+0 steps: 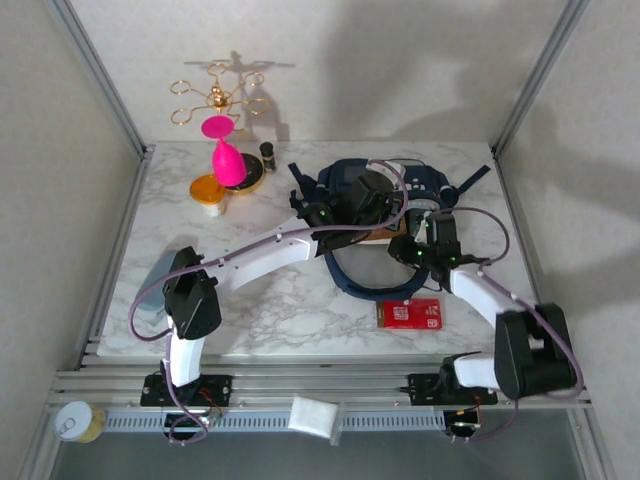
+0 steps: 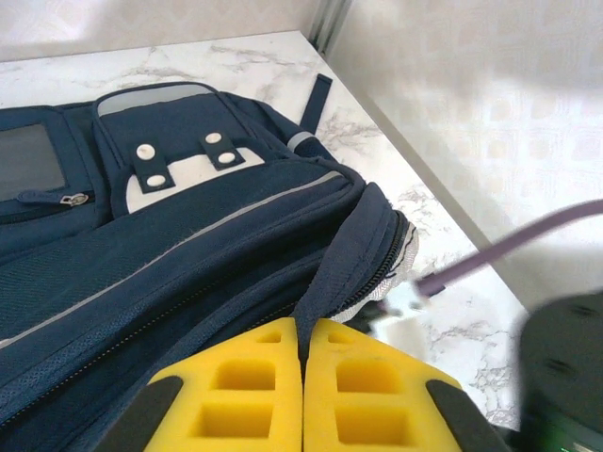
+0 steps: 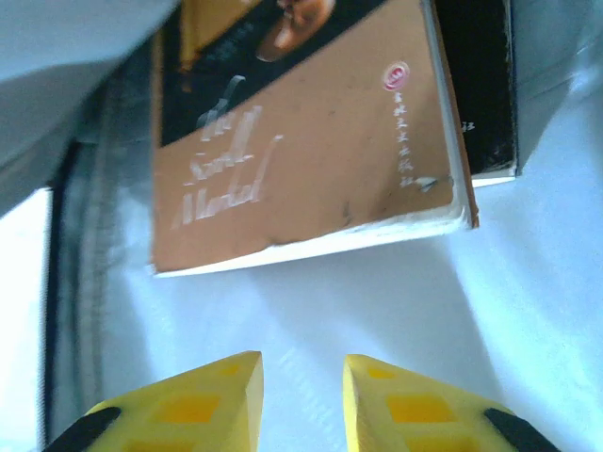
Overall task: Pack the student bag
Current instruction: Place the book in the student bag, then close the student bag at the center of the table.
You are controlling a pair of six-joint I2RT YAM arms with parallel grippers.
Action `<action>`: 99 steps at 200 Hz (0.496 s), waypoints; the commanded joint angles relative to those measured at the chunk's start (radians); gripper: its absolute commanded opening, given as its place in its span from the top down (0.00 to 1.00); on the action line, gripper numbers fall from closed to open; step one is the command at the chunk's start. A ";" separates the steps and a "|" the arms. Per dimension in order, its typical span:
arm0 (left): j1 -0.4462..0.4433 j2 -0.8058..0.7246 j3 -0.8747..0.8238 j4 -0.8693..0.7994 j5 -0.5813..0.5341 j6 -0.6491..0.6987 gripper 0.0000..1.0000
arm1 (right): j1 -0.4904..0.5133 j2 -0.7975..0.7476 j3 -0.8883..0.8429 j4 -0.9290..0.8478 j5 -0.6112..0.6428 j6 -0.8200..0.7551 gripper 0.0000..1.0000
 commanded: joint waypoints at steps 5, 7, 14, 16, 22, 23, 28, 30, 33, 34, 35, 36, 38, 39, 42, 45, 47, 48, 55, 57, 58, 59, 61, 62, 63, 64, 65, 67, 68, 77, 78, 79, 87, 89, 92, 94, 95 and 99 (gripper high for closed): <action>-0.010 -0.023 -0.003 0.103 -0.006 -0.057 1.00 | -0.005 -0.162 -0.002 -0.199 0.083 0.073 0.70; -0.011 -0.023 -0.008 0.104 -0.002 -0.061 1.00 | -0.004 -0.174 0.001 -0.218 0.096 0.079 0.70; -0.011 -0.021 -0.025 0.115 0.020 -0.075 1.00 | -0.006 -0.212 0.017 -0.277 0.135 0.103 0.70; -0.011 -0.020 -0.031 0.118 0.028 -0.079 1.00 | -0.005 -0.223 0.021 -0.293 0.144 0.109 0.70; -0.011 -0.018 -0.046 0.128 0.053 -0.085 1.00 | -0.004 -0.256 0.036 -0.335 0.172 0.121 0.70; -0.011 -0.017 -0.048 0.129 0.057 -0.086 1.00 | -0.005 -0.261 0.039 -0.343 0.178 0.124 0.70; -0.011 -0.015 -0.058 0.134 0.073 -0.092 1.00 | -0.005 -0.284 0.056 -0.386 0.209 0.140 0.70; -0.011 -0.015 -0.060 0.135 0.076 -0.096 1.00 | -0.006 -0.294 0.064 -0.403 0.221 0.146 0.70; -0.011 -0.013 -0.065 0.136 0.084 -0.102 1.00 | -0.005 -0.307 0.076 -0.428 0.238 0.155 0.70; -0.011 -0.012 -0.067 0.137 0.086 -0.105 1.00 | -0.004 -0.310 0.080 -0.436 0.242 0.157 0.70; -0.011 -0.012 -0.069 0.137 0.088 -0.107 1.00 | -0.005 -0.314 0.085 -0.443 0.244 0.159 0.70; -0.011 -0.011 -0.069 0.138 0.090 -0.110 1.00 | -0.005 -0.318 0.089 -0.450 0.250 0.161 0.70; -0.011 -0.010 -0.073 0.139 0.096 -0.113 1.00 | -0.006 -0.324 0.098 -0.463 0.259 0.163 0.70; -0.011 -0.009 -0.074 0.140 0.098 -0.116 1.00 | -0.006 -0.327 0.102 -0.467 0.263 0.165 0.70; -0.012 -0.008 -0.081 0.143 0.106 -0.121 1.00 | -0.004 -0.336 0.115 -0.489 0.275 0.167 0.70; -0.011 -0.007 -0.086 0.147 0.118 -0.124 1.00 | -0.005 -0.344 0.128 -0.510 0.286 0.171 0.70; -0.011 -0.006 -0.089 0.149 0.125 -0.126 1.00 | -0.004 -0.348 0.137 -0.524 0.296 0.173 0.69; -0.011 -0.005 -0.091 0.150 0.129 -0.127 1.00 | -0.004 -0.350 0.141 -0.531 0.299 0.174 0.69; -0.011 -0.004 -0.100 0.154 0.156 -0.136 1.00 | -0.004 -0.358 0.171 -0.575 0.324 0.179 0.69; -0.011 -0.004 -0.104 0.155 0.161 -0.140 1.00 | -0.005 -0.359 0.177 -0.585 0.328 0.179 0.69; -0.011 -0.005 -0.105 0.155 0.165 -0.142 1.00 | -0.005 -0.359 0.181 -0.589 0.329 0.179 0.69; -0.011 -0.006 -0.107 0.154 0.169 -0.143 1.00 | -0.005 -0.360 0.184 -0.593 0.331 0.180 0.69; -0.012 -0.007 -0.111 0.156 0.175 -0.146 1.00 | -0.005 -0.360 0.190 -0.600 0.333 0.178 0.69; -0.011 -0.007 -0.114 0.157 0.179 -0.147 1.00 | -0.004 -0.360 0.193 -0.603 0.333 0.177 0.69; -0.011 -0.008 -0.116 0.158 0.182 -0.148 1.00 | -0.005 -0.360 0.196 -0.606 0.333 0.176 0.69; -0.011 -0.009 -0.117 0.159 0.186 -0.149 1.00 | -0.005 -0.360 0.199 -0.609 0.332 0.175 0.69; -0.011 -0.010 -0.118 0.159 0.191 -0.150 1.00 | -0.005 -0.360 0.201 -0.612 0.332 0.175 0.69; -0.011 -0.013 -0.122 0.161 0.199 -0.151 0.97 | -0.005 -0.361 0.207 -0.617 0.332 0.173 0.69; -0.011 -0.014 -0.125 0.161 0.202 -0.152 0.96 | -0.005 -0.361 0.209 -0.620 0.331 0.173 0.69; -0.010 -0.035 -0.153 0.172 0.234 -0.159 0.84 | -0.005 -0.357 0.229 -0.645 0.327 0.173 0.69; -0.010 -0.038 -0.156 0.174 0.237 -0.159 0.83 | -0.004 -0.357 0.230 -0.646 0.326 0.173 0.69; -0.010 -0.041 -0.161 0.175 0.240 -0.160 0.82 | -0.005 -0.357 0.232 -0.648 0.326 0.173 0.69; -0.007 -0.072 -0.199 0.189 0.262 -0.164 0.73 | -0.004 -0.355 0.245 -0.657 0.316 0.173 0.68; -0.006 -0.081 -0.207 0.191 0.265 -0.164 0.71 | -0.004 -0.354 0.247 -0.660 0.315 0.173 0.68; -0.004 -0.096 -0.221 0.194 0.268 -0.163 0.67 | -0.004 -0.353 0.251 -0.663 0.312 0.173 0.68; -0.002 -0.104 -0.230 0.195 0.268 -0.164 0.64 | -0.005 -0.352 0.253 -0.664 0.310 0.173 0.67; -0.001 -0.109 -0.236 0.196 0.269 -0.165 0.63 | -0.005 -0.351 0.254 -0.664 0.309 0.173 0.67; 0.003 -0.131 -0.253 0.198 0.267 -0.166 0.60 | -0.005 -0.350 0.257 -0.665 0.305 0.173 0.66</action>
